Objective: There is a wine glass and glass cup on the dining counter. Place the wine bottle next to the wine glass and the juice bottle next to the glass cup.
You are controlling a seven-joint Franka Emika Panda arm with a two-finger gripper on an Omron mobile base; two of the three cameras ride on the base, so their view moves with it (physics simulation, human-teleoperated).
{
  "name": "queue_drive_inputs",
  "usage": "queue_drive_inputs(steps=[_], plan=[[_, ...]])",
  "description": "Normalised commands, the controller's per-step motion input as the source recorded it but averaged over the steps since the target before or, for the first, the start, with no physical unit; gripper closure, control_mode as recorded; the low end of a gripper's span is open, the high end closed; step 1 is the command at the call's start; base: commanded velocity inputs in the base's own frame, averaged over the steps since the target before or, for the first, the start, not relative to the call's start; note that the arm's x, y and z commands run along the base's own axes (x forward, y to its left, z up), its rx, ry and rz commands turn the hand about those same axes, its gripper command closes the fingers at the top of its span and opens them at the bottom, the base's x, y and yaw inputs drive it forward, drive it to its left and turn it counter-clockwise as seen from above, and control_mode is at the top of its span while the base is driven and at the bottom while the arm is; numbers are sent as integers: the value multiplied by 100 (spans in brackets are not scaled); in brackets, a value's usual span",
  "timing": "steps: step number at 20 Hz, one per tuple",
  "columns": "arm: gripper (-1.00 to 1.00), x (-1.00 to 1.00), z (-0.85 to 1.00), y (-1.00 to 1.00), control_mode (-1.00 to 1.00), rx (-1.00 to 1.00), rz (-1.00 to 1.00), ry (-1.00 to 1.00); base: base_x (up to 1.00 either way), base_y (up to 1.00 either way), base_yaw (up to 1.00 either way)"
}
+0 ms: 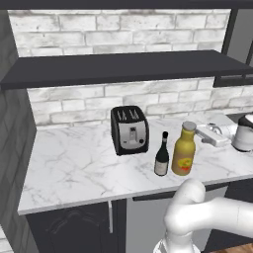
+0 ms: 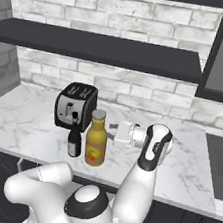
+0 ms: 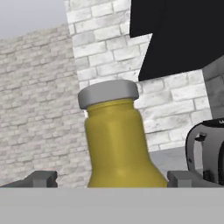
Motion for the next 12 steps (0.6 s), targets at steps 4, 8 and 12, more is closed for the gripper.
queue_drive_inputs(steps=[4,8,12], plan=[[-100,11,-9,1,-100,-2,-6,0,0,0,0],[-100,31,-5,10,-100,-7,-11,0,0,0,0],[-100,26,-3,19,-100,-9,-12,0,0,0,0]])
